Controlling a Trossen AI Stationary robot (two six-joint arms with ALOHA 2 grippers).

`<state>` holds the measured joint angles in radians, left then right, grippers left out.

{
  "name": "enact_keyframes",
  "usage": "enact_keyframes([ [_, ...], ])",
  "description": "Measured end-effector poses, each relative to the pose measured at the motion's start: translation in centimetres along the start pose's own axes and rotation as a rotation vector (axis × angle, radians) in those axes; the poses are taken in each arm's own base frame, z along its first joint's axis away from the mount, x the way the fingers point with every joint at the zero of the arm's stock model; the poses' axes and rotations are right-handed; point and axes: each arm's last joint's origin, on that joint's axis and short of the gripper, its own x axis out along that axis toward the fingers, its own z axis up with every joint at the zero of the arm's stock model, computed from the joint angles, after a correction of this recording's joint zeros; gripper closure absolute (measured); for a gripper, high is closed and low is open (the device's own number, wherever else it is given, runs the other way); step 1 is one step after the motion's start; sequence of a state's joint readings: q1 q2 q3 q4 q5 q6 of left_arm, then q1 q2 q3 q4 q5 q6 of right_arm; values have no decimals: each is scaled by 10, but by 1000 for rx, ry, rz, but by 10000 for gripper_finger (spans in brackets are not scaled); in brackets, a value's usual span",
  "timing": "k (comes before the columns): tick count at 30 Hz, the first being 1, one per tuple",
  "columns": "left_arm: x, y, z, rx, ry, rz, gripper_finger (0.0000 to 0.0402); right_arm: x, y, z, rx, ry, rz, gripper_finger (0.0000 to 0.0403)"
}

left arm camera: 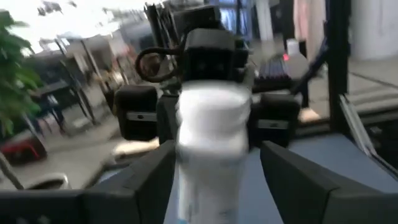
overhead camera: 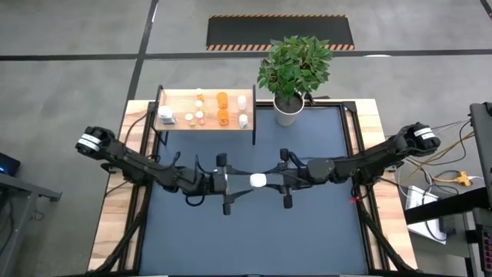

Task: Pick and place medicine bottles onto shelf by color
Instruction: Put the white pill bottle on the shelf

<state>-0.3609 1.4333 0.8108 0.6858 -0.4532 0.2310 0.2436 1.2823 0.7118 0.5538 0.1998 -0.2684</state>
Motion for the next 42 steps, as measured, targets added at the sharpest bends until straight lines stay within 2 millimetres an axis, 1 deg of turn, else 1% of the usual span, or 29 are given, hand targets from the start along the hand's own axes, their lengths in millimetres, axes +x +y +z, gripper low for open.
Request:
enact_keyframes([
  [3, -9, 4, 2, -44, 85, -21, 179, -4, -1, -10, 1, 162, 3, 271],
  [6, -19, 10, 3, -102, 168, -26, 178, -6, -4, -14, 53, 308, 14, 271],
  [8, -23, 13, 4, -161, 214, -21, 178, -7, -4, -21, 81, 406, 15, 271],
  [11, -23, 14, 7, -190, 239, -15, 178, -7, -4, -32, 110, 512, 15, 271],
  [13, -21, 14, 8, -184, 242, -13, 178, -6, -3, -35, 128, 529, 11, 271],
  [17, -10, 14, 7, -174, 252, 2, 168, -2, 0, -43, 133, 567, 12, 271],
  [19, -1, 14, 4, -172, 262, 16, 154, -1, 1, -46, 129, 583, 14, 271],
  [23, 14, 13, -10, -153, 309, 34, 114, 1, 1, -48, 125, 584, 16, 271],
  [26, 21, 14, -19, -110, 362, 20, 97, 1, 1, -47, 126, 582, 15, 271],
  [32, 34, 15, -35, -93, 416, 32, 93, 1, 1, -48, 122, 581, 16, 271],
  [35, 42, 14, -44, -101, 431, -11, 93, 1, 2, -48, 121, 585, 17, 271],
  [42, 52, 13, -55, -116, 424, -40, 94, 1, 2, -48, 121, 584, 17, 271],
])
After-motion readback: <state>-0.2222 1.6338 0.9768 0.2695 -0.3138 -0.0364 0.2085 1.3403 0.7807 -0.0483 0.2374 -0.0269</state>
